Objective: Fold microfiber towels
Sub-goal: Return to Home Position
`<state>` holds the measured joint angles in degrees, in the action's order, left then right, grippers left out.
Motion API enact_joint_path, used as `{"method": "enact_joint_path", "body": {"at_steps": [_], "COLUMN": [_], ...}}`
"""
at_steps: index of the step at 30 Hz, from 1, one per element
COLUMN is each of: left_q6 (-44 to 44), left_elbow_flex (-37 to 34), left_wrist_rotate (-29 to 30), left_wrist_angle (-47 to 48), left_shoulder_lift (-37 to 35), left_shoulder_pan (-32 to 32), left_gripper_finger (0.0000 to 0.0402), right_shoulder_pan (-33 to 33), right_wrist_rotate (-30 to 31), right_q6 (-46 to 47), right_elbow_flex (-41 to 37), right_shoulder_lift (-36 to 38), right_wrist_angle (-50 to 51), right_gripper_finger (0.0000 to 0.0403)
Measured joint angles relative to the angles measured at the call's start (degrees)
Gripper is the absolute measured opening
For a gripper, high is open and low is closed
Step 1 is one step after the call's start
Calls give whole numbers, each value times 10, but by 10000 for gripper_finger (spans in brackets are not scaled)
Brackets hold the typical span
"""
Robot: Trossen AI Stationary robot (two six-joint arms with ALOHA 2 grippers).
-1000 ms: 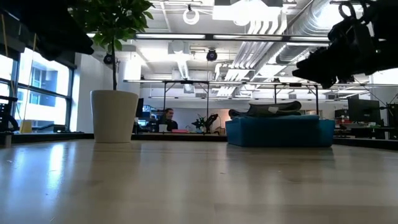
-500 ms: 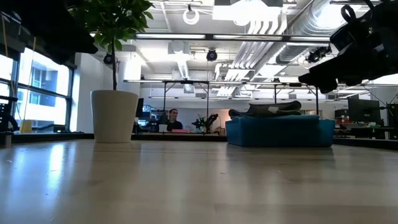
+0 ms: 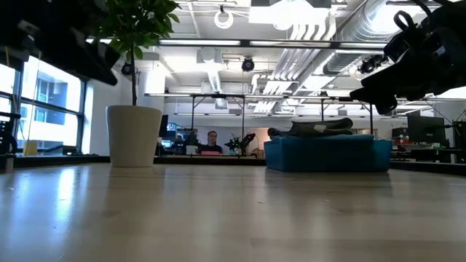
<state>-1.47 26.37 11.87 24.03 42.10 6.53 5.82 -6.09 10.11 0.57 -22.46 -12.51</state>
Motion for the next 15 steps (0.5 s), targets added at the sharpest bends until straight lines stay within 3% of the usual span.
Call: {"method": "enact_joint_path", "body": {"at_steps": [2,6,15], "left_q6": [2,-94,-113], "left_elbow_flex": [-5,-44,-167], "left_wrist_rotate": [-39,-13,-32], "left_wrist_angle": [-18,-124,-339], "left_shoulder_lift": [-13,-18,-42], "left_shoulder_pan": [-22,-50,-32], "left_gripper_finger": [68,52,29], "right_shoulder_pan": [0,0,0], "right_wrist_rotate": [0,0,0], "right_q6": [0,0,0], "right_elbow_flex": [0,0,0], "right_shoulder_lift": [0,0,0], "right_wrist_angle": [1,4,10], "right_gripper_finger": [197,197,197]}}
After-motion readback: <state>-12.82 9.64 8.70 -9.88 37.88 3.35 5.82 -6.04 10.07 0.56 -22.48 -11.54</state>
